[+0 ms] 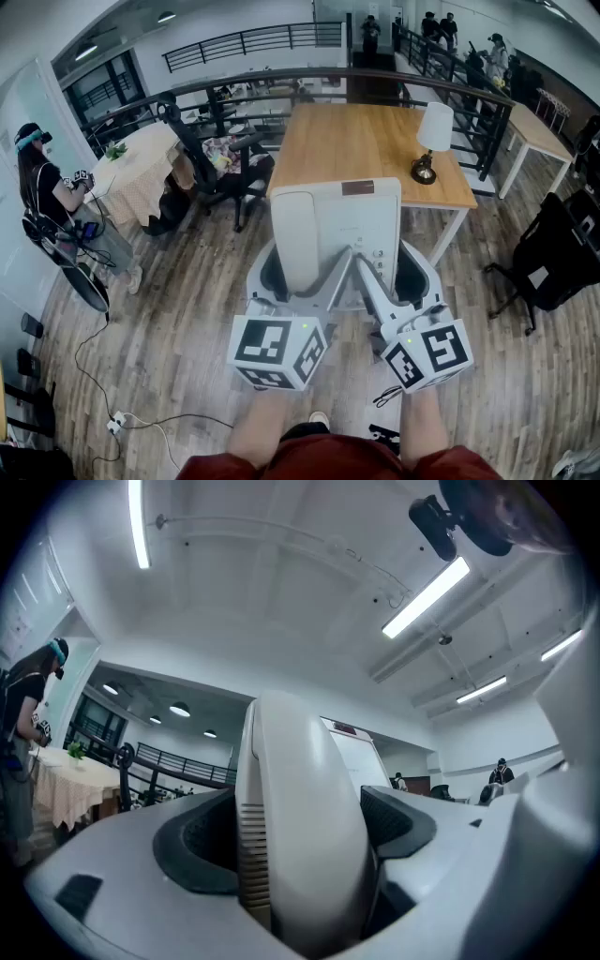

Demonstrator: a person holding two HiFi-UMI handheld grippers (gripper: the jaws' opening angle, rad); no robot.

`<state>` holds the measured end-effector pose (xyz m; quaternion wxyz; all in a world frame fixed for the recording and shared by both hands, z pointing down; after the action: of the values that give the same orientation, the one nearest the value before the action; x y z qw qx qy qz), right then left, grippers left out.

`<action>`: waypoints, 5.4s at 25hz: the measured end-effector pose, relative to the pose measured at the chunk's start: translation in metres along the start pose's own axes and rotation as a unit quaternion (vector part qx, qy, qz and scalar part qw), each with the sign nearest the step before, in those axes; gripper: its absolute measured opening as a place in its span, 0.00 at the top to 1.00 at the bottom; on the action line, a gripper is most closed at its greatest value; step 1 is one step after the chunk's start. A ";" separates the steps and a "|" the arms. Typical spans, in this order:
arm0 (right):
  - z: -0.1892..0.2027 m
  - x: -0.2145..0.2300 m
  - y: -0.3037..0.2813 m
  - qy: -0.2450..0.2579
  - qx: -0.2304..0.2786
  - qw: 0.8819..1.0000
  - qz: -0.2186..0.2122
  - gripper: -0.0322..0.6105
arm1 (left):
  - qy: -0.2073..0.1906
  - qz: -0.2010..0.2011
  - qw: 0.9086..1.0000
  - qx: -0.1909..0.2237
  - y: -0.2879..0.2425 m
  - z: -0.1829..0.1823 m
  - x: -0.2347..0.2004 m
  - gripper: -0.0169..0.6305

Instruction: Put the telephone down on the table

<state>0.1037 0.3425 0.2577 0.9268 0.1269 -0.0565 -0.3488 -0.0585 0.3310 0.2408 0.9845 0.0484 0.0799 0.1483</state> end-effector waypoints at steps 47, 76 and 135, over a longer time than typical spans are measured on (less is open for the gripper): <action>0.012 -0.019 -0.017 0.016 -0.015 1.000 0.013 0.53 | 0.014 0.018 1.000 -0.004 0.000 0.006 -0.028 0.34; 0.041 0.216 -0.112 -0.010 -0.015 1.000 0.011 0.53 | 0.002 0.005 1.000 -0.026 -0.247 0.041 0.008 0.34; 0.209 0.368 -0.454 -0.060 -0.113 0.992 -0.003 0.53 | 0.056 -0.043 0.991 -0.114 -0.555 0.124 -0.244 0.34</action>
<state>0.0520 -0.2703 0.3403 0.9292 0.0006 -0.0717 -0.3625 -0.1094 -0.2789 0.3311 0.9830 -0.0764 0.1197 0.1162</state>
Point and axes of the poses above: the fingertips, and each gripper's own axes: y backward along the fingers, x to its right, z out of its underside, the point moved 8 cm from there along y, backward along the fingers, and after that the axes turned 10 degrees about -z, right-handed, at the moved point
